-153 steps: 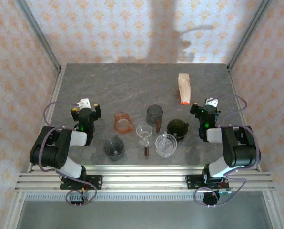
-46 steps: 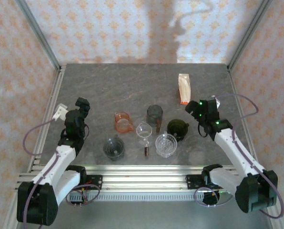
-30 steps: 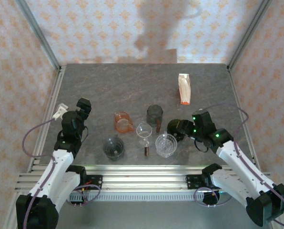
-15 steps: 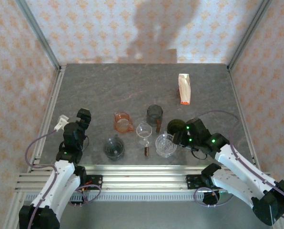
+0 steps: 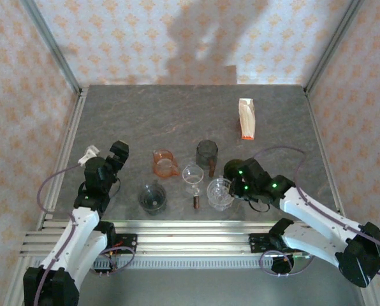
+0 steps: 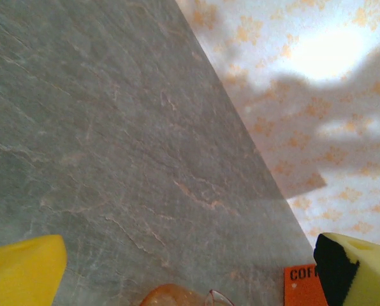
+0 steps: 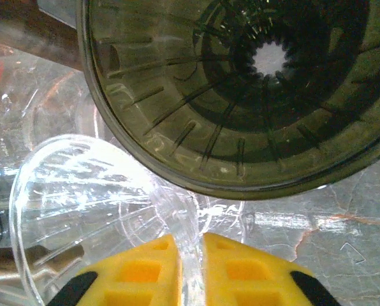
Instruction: Place the coffee filter in the dripper
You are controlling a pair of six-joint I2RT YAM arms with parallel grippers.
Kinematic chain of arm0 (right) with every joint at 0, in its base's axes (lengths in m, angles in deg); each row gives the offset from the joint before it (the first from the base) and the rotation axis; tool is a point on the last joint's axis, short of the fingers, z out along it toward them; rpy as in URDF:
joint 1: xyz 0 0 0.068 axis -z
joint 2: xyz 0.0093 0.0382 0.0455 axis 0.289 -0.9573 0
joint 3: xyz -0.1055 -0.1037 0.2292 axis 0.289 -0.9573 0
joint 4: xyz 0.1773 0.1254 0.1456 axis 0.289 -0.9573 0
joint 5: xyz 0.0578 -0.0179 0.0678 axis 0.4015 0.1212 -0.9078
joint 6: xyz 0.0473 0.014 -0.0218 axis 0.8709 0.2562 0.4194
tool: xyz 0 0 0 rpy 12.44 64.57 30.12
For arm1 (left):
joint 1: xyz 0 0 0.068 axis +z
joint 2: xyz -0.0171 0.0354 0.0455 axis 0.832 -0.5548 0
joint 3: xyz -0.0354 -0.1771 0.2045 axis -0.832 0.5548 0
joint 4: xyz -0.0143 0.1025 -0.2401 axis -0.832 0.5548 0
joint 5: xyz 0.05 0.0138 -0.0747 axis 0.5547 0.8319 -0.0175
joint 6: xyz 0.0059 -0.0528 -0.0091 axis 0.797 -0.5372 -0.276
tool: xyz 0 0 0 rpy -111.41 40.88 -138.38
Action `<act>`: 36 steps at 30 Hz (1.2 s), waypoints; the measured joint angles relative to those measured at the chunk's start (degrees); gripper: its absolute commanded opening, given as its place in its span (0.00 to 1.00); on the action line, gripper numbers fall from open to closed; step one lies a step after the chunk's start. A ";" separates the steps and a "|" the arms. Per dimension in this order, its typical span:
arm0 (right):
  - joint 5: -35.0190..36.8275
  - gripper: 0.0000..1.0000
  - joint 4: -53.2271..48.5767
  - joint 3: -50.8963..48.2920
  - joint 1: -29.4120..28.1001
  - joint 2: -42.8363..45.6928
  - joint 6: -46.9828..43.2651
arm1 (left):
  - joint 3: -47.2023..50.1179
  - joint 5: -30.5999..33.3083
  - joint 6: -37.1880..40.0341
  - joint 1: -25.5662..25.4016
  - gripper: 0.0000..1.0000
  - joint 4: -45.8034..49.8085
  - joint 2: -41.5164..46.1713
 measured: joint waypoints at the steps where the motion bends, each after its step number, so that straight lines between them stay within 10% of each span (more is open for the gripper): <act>1: -0.04 0.01 0.02 0.00 -0.07 -0.09 0.09 | -0.68 -0.98 0.31 0.00 1.00 0.35 -0.74; 21: 0.15 0.00 -14.05 18.60 -0.15 4.15 -3.13 | -7.21 -7.91 5.20 -8.09 1.00 9.62 0.92; 36: -3.13 0.00 -10.62 33.31 -5.09 -15.80 -5.68 | -7.21 -6.14 5.68 -8.61 1.00 15.91 8.28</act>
